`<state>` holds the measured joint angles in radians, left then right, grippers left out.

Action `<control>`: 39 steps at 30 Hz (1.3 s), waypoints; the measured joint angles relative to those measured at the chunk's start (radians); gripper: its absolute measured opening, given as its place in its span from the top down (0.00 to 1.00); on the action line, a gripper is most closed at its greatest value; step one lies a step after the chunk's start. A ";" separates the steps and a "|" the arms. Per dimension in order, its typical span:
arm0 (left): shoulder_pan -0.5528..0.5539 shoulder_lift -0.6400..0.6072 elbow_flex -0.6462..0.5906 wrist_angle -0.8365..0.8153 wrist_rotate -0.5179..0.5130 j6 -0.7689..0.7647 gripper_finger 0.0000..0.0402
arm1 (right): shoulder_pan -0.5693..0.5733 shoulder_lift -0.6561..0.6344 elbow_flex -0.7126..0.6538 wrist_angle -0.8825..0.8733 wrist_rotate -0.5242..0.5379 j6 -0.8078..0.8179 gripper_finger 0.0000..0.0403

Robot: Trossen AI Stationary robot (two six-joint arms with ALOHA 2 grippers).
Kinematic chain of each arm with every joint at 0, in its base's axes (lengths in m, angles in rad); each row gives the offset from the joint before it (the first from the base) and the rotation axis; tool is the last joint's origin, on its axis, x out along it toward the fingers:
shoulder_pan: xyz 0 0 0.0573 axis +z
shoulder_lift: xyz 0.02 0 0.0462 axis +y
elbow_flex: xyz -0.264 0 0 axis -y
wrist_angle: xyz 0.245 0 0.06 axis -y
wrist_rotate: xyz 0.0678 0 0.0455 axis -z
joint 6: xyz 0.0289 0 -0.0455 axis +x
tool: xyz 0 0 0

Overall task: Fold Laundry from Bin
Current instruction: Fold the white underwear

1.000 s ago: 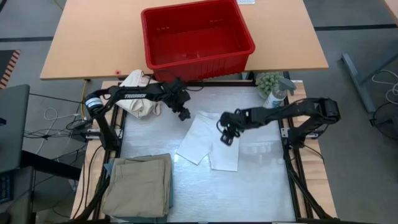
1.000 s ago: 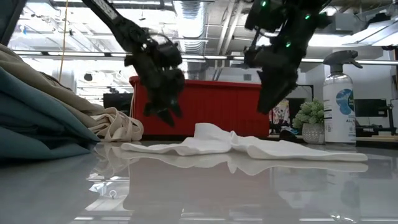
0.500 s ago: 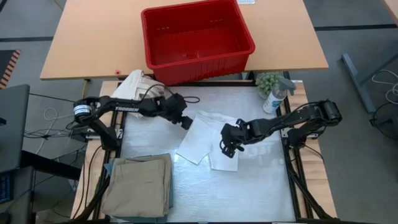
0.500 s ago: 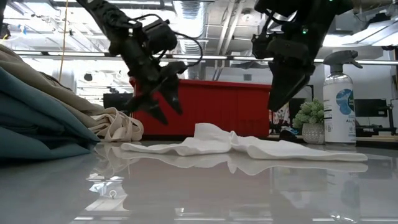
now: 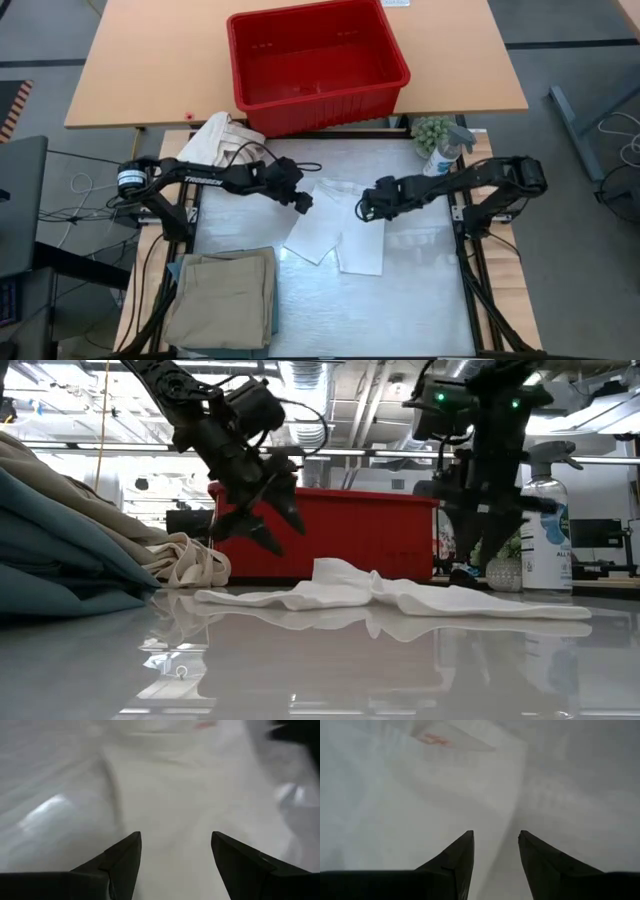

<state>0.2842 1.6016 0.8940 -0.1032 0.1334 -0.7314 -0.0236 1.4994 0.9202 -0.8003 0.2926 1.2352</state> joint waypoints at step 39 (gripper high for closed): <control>-0.016 0.002 0.000 0.121 -0.042 0.062 0.42 | -0.019 -0.002 -0.305 0.492 -0.063 0.055 0.96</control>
<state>0.2684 1.6039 0.8940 0.0174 0.0914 -0.6693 -0.0422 1.4975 0.6156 -0.3085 0.2296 1.2904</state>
